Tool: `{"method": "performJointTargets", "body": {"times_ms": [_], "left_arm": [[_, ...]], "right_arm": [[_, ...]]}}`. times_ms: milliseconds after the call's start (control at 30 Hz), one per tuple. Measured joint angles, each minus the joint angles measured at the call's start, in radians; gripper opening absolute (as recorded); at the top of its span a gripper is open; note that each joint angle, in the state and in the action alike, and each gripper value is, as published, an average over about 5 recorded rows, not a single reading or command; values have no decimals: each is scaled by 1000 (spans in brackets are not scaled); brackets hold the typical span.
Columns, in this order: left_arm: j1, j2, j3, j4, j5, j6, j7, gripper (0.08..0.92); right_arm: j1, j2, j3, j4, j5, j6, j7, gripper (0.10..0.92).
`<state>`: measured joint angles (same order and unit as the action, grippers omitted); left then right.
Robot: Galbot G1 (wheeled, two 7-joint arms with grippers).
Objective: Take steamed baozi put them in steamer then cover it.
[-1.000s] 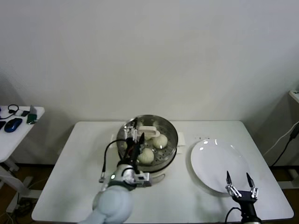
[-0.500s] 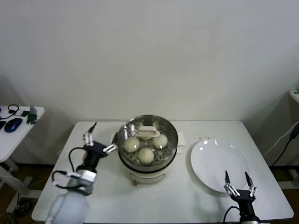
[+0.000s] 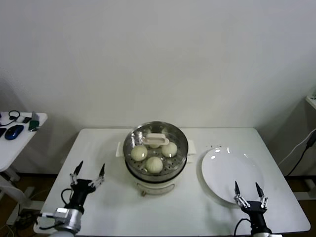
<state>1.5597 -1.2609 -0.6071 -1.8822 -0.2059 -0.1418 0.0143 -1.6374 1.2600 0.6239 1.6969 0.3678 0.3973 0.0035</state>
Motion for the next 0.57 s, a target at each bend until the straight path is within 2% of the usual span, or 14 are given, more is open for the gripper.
{"method": "performJointTargets", "body": {"times_ms": [233, 567], "left_arm": [[23, -16, 14, 78, -48, -72, 9, 823], [37, -21, 22, 113, -83, -106, 16, 823]], "right_arm": [[2, 0, -1, -4, 0, -3, -3, 823], [6, 1, -2, -5, 3, -10, -8, 823]]}}
